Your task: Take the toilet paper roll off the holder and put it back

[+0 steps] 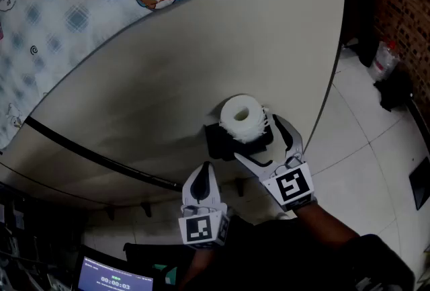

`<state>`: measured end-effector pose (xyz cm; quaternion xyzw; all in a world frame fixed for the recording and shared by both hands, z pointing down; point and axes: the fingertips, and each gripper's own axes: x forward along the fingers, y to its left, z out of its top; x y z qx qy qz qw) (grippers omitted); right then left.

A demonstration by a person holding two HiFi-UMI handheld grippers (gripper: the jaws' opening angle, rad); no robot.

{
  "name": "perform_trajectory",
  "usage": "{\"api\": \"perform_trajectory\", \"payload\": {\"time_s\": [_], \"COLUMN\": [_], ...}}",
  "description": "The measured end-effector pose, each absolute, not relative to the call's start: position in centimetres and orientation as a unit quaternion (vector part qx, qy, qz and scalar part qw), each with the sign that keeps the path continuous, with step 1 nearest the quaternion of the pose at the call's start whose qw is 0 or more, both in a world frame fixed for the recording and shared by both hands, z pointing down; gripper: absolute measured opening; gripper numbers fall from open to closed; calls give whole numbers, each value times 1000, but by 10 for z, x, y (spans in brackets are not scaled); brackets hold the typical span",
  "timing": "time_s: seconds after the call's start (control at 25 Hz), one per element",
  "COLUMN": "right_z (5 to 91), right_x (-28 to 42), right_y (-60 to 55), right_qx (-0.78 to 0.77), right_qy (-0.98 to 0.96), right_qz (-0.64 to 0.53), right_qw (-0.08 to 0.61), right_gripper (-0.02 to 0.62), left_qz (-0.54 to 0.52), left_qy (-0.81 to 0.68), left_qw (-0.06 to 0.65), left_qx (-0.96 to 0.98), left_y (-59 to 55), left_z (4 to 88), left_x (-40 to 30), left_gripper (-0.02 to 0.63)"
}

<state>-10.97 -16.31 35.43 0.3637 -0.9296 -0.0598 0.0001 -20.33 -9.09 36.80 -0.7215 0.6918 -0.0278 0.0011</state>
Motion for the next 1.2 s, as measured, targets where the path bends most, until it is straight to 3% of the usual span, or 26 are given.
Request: {"api": "perform_trajectory", "payload": {"time_s": [0.56,0.64,0.76,1.2], "right_z": [355,355,354,321], "right_x": [-139,-138,-137,-121], "right_y": [-198,-198,-198,-175], "right_qx": [362,359,354,343], "right_qy": [-929,-931,-933,-935], "right_qz": [-65,-62,-58,-79], "right_qw": [29,30,29,-31], "right_gripper": [497,437,428,425], "left_qz": [-32,-32,-31,-37], "left_qy": [701,701,707,701], "left_qw": [-3,-3,-9,-12], "left_qx": [-713,-712,-707,-713], "left_y": [-112,-114,-117,-112], "left_z": [370,370,367,381], "left_x": [-234,-235,-236,-232], "left_gripper": [18,17,18,17]}}
